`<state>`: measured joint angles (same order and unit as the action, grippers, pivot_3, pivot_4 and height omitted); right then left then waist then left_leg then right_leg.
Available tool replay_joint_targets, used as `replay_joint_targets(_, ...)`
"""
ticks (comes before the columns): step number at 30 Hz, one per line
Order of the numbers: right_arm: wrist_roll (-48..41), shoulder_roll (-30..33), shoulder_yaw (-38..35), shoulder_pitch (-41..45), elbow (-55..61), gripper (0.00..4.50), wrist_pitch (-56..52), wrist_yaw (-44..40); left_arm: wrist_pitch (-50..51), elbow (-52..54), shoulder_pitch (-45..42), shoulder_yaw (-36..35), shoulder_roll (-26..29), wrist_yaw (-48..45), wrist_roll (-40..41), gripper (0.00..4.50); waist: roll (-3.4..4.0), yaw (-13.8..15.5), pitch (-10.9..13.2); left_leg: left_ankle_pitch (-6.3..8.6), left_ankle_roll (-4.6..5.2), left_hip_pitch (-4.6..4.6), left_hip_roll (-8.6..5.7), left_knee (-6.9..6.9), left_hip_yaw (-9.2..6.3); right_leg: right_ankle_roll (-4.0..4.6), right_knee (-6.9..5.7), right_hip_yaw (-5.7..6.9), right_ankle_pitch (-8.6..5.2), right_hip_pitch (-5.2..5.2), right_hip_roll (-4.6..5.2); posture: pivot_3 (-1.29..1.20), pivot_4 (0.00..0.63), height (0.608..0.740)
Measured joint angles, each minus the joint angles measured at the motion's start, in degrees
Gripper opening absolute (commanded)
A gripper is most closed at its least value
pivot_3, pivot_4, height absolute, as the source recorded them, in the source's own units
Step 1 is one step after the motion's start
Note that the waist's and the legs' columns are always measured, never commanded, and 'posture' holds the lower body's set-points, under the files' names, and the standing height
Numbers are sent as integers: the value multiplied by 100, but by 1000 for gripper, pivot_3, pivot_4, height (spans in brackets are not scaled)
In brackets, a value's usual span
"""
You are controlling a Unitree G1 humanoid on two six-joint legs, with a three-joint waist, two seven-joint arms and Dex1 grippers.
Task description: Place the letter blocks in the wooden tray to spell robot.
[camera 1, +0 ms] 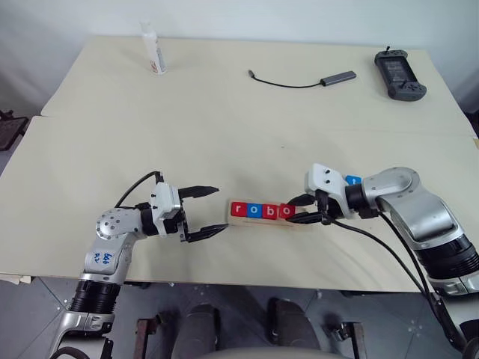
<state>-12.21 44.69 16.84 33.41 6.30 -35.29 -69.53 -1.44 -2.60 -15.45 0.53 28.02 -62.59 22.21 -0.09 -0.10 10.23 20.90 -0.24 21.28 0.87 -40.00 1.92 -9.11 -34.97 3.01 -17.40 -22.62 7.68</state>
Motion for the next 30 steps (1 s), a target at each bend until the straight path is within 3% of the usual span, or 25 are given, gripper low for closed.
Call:
replay_joint_targets(7, 5, -46, 55, 0, 2, 4471, -6, 62, 0, 1, 1, 4, -14, 52, 0, 4500, 0, 0, 0, 0, 0, 0, 0, 0, 0, 0, 0, 0, 0, 0, 0, 0, 150, 740)
replay_joint_targets(15, -237, 170, -422, -285, 330, 4471, -6, 95, -1, 5, 1, 13, -37, 67, -1, 4500, 0, 8, 0, 0, 0, 1, 0, 0, 0, 0, 1, 0, 0, 0, 0, 0, 150, 740)
replay_joint_targets(18, -469, 285, -614, -582, 625, 3899, -51, 21, -5, 0, -1, 17, -40, 64, -2, 4500, 0, 8, 0, 0, 0, 0, 0, 1, 0, 0, 1, 0, 0, 1, 0, 0, 150, 740)
replay_joint_targets(28, -549, 233, -427, -923, 897, 340, -181, 263, -6, -11, -6, 41, -47, 44, -2, 4500, 0, 5, 0, 0, 0, -3, 1, 0, 1, 0, -1, -1, 0, 1, 0, 0, 150, 740)
replay_joint_targets(29, -540, 209, -384, -923, 882, 56, -202, 292, -6, -10, -7, 43, -47, 43, -2, 4500, 0, 5, 0, 0, 0, -3, 1, 1, 1, 0, -1, -1, 0, 1, 0, 0, 150, 740)
replay_joint_targets(30, -512, 170, -338, -915, 848, 56, -222, 345, -6, -10, -7, 43, -45, 43, -2, 4500, 0, 5, 0, 0, 0, -3, 1, 0, 1, 0, -1, -1, 0, 1, 0, 0, 150, 740)
